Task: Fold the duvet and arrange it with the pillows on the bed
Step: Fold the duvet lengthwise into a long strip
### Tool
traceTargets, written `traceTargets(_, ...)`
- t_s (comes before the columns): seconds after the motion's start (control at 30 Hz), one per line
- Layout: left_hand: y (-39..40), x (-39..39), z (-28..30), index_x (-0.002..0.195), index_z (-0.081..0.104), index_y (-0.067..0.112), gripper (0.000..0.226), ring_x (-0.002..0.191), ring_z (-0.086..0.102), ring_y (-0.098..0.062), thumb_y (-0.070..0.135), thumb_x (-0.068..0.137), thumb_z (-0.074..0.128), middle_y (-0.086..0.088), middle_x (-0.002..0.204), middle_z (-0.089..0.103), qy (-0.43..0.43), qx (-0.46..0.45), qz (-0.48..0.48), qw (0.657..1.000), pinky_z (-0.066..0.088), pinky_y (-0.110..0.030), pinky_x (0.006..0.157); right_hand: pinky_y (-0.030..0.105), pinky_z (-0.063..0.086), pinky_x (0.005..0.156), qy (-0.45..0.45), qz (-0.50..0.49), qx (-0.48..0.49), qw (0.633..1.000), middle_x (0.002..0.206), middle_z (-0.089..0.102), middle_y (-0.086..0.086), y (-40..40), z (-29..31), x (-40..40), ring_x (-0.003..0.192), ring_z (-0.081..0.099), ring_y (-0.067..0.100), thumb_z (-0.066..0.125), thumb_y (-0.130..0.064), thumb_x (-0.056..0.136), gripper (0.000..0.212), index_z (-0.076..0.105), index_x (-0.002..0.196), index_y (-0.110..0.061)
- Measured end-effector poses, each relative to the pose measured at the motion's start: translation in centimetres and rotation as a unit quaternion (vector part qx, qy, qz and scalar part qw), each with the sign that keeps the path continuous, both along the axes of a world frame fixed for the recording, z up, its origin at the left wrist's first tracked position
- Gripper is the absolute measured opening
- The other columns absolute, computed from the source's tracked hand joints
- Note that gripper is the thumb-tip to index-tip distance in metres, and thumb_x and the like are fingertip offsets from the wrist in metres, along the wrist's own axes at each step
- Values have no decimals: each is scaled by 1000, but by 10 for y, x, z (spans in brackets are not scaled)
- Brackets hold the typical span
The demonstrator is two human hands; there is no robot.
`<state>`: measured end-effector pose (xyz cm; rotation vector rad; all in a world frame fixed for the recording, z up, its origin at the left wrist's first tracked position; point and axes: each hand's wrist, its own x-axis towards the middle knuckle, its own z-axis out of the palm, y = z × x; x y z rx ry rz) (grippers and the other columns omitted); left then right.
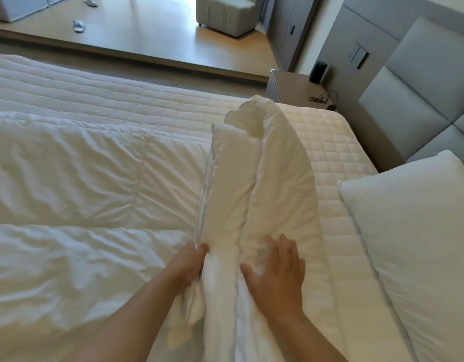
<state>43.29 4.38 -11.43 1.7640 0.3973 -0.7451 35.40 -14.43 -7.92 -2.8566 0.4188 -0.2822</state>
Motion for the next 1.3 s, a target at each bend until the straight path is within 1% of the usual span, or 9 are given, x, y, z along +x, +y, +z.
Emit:
traceTargets(0.1, -18, -12, 24, 104, 63, 17, 28, 91, 65, -27, 33, 93, 44, -9, 101, 69, 19, -34, 43, 998, 53, -35, 85, 41, 45, 95, 147, -85, 91, 981, 144, 35, 16, -20, -6, 19, 124, 45, 34, 56, -42, 87, 71, 24, 146, -18)
traceTargets(0.2, -25, -23, 28, 104, 71, 10, 28, 89, 71, -33, 18, 95, 46, -15, 96, 75, 72, -111, 40, 990, 58, -45, 82, 29, 45, 73, 76, -92, 239, 964, 102, 64, 13, -33, 25, 34, 93, 62, 28, 49, -12, 89, 19, 56, 106, -8)
traceTargets(0.3, -15, -27, 28, 112, 71, 16, 24, 95, 72, -22, 24, 95, 55, -5, 105, 75, 43, -120, 13, 992, 57, -42, 89, 27, 42, 68, -59, -58, 305, 949, 84, 59, -4, -35, 89, 46, 77, 56, 16, 43, -4, 89, 20, 58, 101, -8)
traceTargets(0.43, 18, -3, 27, 92, 66, 16, 8, 85, 65, -18, 24, 91, 64, -3, 95, 72, -77, 53, -52, 994, 51, -28, 68, 31, 48, 63, -172, 113, 187, 961, 79, 68, 9, 20, 127, 61, 68, 62, 27, 39, -26, 79, 33, 64, 94, -12)
traceTargets(0.6, 59, 44, 21, 110, 55, 17, 31, 87, 66, -24, 39, 88, 52, -6, 100, 65, -33, -122, 140, 982, 57, -40, 74, 38, 39, 56, 117, 262, -17, 958, 99, 65, 10, 92, 12, 51, 79, 66, 37, 47, -24, 85, 29, 52, 112, -18)
traceTargets(0.83, 35, 104, 49, 148, 33, 34, 83, 127, 51, -21, 52, 76, 68, 3, 144, 47, -159, -55, 54, 984, 45, -46, 105, 26, 29, 44, -7, 256, 118, 959, 61, 44, -4, 82, 8, 39, 48, 46, 21, 47, -24, 76, 17, 31, 74, -25)
traceTargets(1.0, -19, 130, 110, 121, 61, 31, 53, 122, 52, -5, -5, 86, 46, 13, 129, 58, -389, -97, -60, 914, 37, -17, 106, 22, 32, 47, -90, 227, 187, 952, 57, 38, -12, 61, 27, 30, 49, 43, 13, 46, -29, 82, 11, 37, 76, -28)
traceTargets(1.2, 1, 147, 47, 137, 46, 24, 52, 100, 64, -29, 12, 87, 55, -9, 119, 63, -144, -33, 35, 988, 55, -34, 75, 27, 43, 50, -18, 188, 157, 969, 68, 56, -7, 47, -10, 25, 59, 58, 19, 47, -37, 84, 12, 52, 88, -27)
traceTargets(1.3, -17, 150, 62, 145, 40, 29, 59, 122, 54, -21, 21, 90, 60, 4, 136, 53, -253, -59, 12, 965, 47, -39, 102, 28, 44, 48, -34, 193, 162, 967, 64, 53, -7, 47, -4, 25, 55, 55, 17, 48, -36, 84, 9, 49, 83, -27)
